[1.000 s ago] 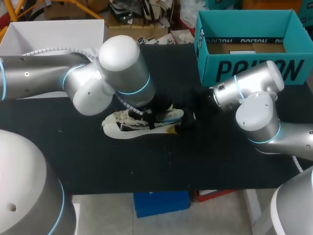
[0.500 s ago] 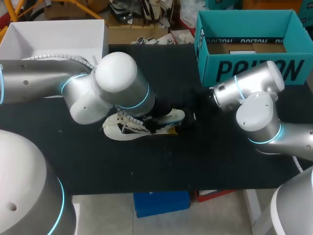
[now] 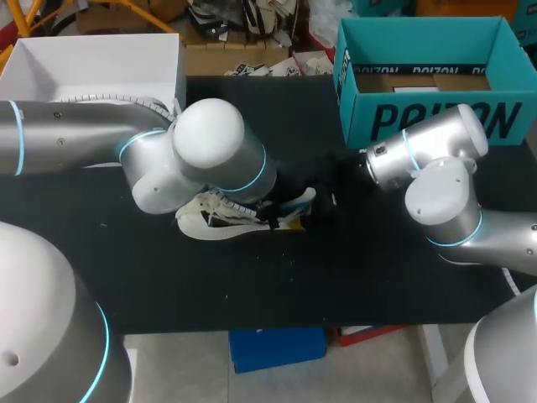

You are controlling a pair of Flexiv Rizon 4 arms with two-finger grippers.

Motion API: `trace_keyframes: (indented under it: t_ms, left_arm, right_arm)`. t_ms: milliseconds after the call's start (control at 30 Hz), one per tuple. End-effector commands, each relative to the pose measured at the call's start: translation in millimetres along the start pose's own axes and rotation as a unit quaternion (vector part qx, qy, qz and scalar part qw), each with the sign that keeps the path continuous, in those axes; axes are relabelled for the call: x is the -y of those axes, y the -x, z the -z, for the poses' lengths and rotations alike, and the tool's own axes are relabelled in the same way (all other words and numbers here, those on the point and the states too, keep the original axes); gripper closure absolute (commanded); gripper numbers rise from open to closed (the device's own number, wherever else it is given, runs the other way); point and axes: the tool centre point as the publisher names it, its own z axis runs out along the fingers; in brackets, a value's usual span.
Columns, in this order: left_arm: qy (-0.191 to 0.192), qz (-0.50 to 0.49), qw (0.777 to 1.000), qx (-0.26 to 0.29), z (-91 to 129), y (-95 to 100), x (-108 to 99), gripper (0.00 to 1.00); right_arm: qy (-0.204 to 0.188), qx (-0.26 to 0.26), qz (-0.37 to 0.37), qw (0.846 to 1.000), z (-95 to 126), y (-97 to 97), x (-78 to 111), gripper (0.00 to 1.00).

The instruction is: Take the shoe out of the shoebox, open the shoe tongue, remove and reinsert the insole, then place the shoe into the shoebox

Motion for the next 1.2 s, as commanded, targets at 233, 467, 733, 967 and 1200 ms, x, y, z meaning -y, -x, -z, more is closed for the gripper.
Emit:
trace_keyframes:
  t_ms: [233,467,733,967,1200]
  left_arm:
    - [-0.012,-0.003,1.000,-0.005,-12.0,-2.7,10.5,1.00]
    - [-0.021,-0.007,1.000,-0.022,4.8,-7.2,1.5,1.00]
    - [-0.042,-0.001,0.998,-0.048,37.0,-14.0,-13.6,1.00]
    - [-0.069,0.009,0.994,-0.089,58.9,-19.4,-16.5,1.00]
    - [-0.112,0.016,0.987,-0.111,92.6,-19.0,-5.7,1.00]
  right_arm:
    - [-0.001,0.000,-0.001,1.000,-1.5,2.7,1.2,1.00]
    - [-0.001,0.000,-0.001,1.000,-1.5,2.7,1.2,1.00]
    - [-0.001,0.000,-0.001,1.000,-1.5,2.7,1.2,1.00]
    - [-0.001,0.000,-0.001,1.000,-1.5,2.7,1.2,1.00]
    - [-0.001,0.000,-0.001,1.000,-1.5,2.7,1.2,1.00]
